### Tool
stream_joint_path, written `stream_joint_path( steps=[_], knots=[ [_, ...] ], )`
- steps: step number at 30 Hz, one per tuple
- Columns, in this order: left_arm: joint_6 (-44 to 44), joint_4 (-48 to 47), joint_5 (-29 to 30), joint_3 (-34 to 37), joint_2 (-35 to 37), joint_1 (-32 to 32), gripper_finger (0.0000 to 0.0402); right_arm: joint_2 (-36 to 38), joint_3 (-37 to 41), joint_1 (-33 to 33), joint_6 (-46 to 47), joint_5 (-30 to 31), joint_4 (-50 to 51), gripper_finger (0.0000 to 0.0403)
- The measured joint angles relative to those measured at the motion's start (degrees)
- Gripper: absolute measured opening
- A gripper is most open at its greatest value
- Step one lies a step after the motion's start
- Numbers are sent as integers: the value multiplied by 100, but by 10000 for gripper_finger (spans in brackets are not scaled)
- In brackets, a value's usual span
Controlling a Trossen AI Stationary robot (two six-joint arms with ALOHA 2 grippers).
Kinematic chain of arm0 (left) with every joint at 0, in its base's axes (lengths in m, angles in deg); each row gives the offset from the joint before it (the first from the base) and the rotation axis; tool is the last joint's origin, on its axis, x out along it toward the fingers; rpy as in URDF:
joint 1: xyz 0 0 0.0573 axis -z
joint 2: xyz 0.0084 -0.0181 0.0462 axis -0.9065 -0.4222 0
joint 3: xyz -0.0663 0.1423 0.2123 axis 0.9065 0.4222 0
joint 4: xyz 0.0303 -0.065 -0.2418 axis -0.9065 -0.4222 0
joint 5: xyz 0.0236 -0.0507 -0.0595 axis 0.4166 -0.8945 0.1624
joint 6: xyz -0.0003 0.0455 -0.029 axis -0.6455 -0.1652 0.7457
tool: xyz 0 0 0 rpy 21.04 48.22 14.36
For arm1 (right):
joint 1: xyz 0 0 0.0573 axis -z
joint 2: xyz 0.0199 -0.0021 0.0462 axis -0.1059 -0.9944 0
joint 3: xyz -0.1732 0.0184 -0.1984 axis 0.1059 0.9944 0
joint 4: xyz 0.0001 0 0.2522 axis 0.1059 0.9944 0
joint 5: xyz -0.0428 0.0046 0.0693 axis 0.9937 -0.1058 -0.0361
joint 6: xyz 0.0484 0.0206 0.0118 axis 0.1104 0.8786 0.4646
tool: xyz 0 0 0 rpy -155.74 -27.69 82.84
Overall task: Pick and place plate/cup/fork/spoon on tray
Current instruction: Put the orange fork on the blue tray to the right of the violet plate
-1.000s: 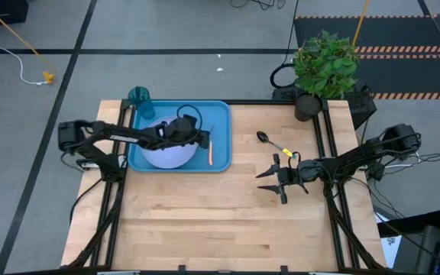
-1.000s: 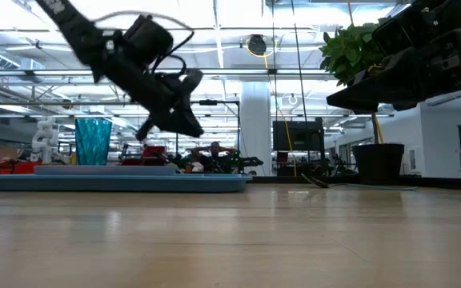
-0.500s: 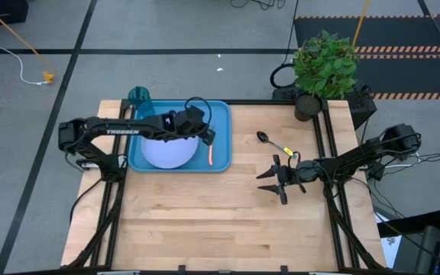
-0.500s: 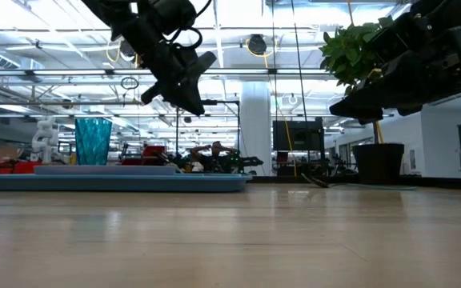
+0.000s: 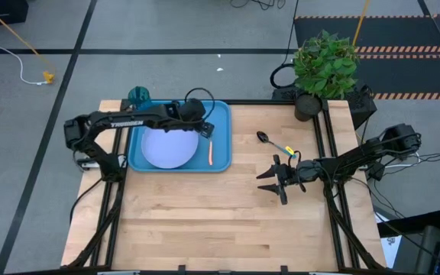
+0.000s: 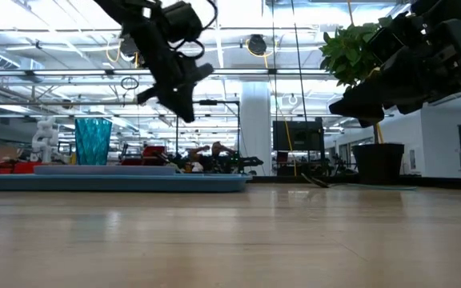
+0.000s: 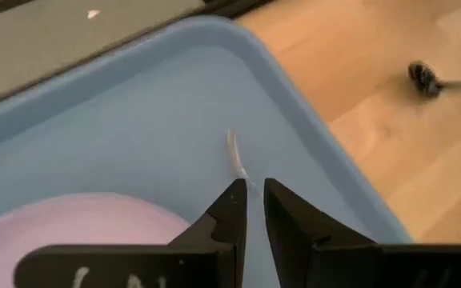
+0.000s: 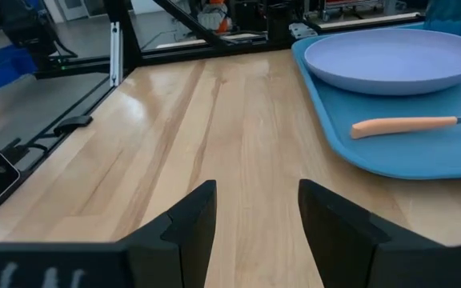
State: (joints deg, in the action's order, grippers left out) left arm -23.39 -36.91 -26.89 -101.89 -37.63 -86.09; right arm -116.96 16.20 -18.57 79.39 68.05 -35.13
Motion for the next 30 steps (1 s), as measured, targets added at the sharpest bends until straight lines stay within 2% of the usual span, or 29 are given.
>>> stream_joint_path(
  steps=[9, 15, 30],
  knots=[
    [-83, 39, -281, -641, -1299, -89, 47, -2, -7, 6, -4, 9, 72, 171],
    [64, 34, -513, -862, -1858, -245, 47, -2, -4, 0, 0, 10, 134, 171],
    [137, 137, -516, -897, -1988, -432, 47, -2, -4, 0, -170, 13, 172, 171]
  ],
)
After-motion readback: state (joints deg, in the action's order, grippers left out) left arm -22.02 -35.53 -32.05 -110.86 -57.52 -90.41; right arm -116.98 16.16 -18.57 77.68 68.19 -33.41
